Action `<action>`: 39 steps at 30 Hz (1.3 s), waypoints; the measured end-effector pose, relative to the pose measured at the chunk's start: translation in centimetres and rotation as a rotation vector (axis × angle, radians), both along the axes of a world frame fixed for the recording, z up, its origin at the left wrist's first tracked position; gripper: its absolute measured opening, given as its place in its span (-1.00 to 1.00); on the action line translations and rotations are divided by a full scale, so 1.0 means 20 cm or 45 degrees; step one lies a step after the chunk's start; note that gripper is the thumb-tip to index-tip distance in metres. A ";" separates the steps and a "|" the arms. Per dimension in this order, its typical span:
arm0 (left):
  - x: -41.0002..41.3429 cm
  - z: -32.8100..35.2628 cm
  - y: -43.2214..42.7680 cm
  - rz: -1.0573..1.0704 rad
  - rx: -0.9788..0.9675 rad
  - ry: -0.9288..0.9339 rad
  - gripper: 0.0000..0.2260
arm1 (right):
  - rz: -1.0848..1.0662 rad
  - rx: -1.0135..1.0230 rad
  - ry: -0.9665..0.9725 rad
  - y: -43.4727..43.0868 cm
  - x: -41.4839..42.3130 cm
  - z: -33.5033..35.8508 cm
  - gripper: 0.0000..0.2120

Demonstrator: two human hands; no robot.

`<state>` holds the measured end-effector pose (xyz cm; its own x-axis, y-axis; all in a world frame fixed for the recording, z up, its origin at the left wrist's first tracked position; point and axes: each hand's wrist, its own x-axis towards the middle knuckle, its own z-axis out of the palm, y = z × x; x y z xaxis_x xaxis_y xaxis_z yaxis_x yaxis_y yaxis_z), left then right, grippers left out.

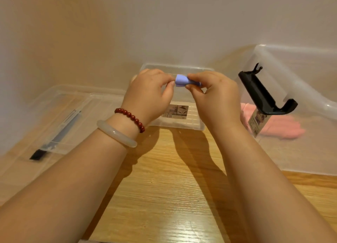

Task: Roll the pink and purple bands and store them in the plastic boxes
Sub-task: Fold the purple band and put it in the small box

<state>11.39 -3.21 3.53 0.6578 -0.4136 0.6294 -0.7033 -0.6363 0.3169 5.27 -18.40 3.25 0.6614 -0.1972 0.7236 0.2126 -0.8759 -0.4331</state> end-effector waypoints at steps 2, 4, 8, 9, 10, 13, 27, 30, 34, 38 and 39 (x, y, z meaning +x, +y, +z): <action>0.04 0.05 0.01 -0.011 0.037 0.072 -0.78 | -0.004 -0.002 0.038 0.01 0.02 0.04 -0.78; 0.08 0.09 0.02 -0.024 0.088 0.106 -0.78 | -0.016 0.015 0.084 0.01 0.04 0.07 -0.78; 0.15 0.17 0.04 0.007 0.157 0.253 -0.73 | -0.058 0.126 0.213 0.01 0.08 0.16 -0.79; 0.16 0.19 0.04 0.008 0.166 0.292 -0.72 | -0.068 0.144 0.259 0.01 0.09 0.19 -0.79; 0.16 0.19 0.04 0.002 0.177 0.315 -0.71 | -0.076 0.148 0.301 0.01 0.10 0.20 -0.79; 0.19 0.22 0.04 -0.003 0.257 0.404 -0.68 | -0.081 0.157 0.425 0.01 0.14 0.26 -0.80; 0.36 0.28 0.11 0.016 0.329 0.678 -0.64 | -0.108 0.123 0.748 0.03 0.29 0.37 -0.80; 0.38 0.27 0.09 -0.010 0.327 0.708 -0.64 | -0.116 0.088 0.732 0.03 0.31 0.38 -0.82; 0.41 0.25 0.07 -0.020 0.342 0.743 -0.63 | -0.109 0.069 0.746 0.02 0.32 0.38 -0.83; 0.41 0.22 0.07 -0.025 0.277 0.764 -0.65 | -0.053 0.031 0.869 -0.01 0.34 0.36 -0.84; 0.41 0.21 0.08 -0.028 0.235 0.767 -0.65 | -0.036 0.010 0.927 -0.01 0.35 0.35 -0.85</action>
<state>19.64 -1.71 7.76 0.8648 -0.4976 0.0678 -0.4491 -0.7060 0.5476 12.30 -18.67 10.23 0.9693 -0.2243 0.1006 -0.1541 -0.8732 -0.4624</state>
